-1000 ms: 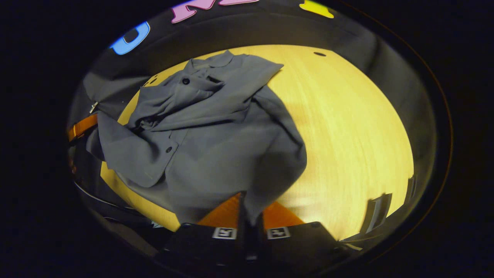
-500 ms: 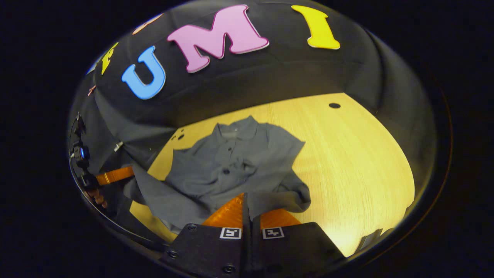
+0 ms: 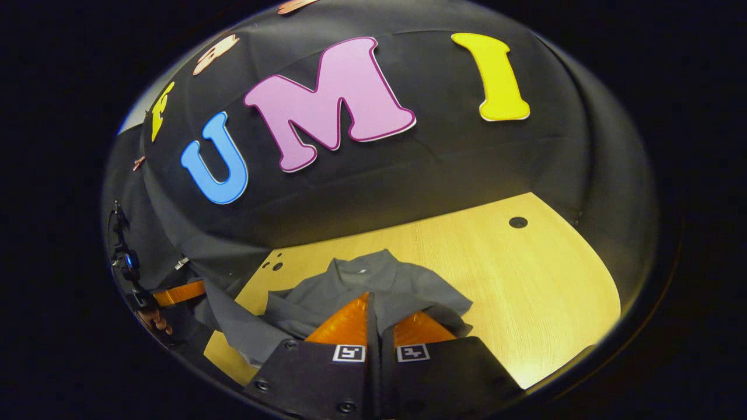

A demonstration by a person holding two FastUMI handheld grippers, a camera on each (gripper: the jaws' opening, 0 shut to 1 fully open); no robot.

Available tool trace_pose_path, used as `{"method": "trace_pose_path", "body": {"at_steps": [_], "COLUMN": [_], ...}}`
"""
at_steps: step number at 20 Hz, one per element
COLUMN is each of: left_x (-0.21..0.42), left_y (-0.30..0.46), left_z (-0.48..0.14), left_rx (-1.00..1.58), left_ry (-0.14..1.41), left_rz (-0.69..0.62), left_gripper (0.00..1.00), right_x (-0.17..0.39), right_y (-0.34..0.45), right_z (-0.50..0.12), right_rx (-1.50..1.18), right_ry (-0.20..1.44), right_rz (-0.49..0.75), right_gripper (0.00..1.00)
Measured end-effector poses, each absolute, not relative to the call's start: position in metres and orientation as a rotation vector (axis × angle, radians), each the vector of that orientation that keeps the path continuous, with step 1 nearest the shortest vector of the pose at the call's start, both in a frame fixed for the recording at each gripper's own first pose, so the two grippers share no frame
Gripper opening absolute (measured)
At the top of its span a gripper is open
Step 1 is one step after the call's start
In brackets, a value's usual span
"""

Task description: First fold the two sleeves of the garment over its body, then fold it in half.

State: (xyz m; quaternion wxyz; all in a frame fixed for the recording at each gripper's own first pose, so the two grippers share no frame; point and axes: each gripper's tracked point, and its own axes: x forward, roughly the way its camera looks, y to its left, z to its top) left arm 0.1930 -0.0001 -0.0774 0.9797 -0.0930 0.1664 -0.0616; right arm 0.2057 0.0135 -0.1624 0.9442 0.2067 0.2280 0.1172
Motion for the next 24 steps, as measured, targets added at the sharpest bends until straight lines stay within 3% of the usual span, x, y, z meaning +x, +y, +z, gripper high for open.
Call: {"method": "trace_pose_path", "body": {"at_steps": [11,24], "left_x": [0.300,0.407], "left_y": [0.032,0.044], "left_z": [-0.094,-0.222], "left_rx": [-0.110,-0.030], "left_ry": [0.284,0.375], "left_rz": [-0.046,0.023], "left_gripper": [0.05,0.05], "right_x": [0.314,0.387], "right_y": [0.012,0.009], "right_z": [-0.183,-0.318], "right_rx": [0.323,0.223], "right_ry": [0.430,0.552], "right_rz": [0.224,0.148], "right_gripper": [0.05,0.05]}}
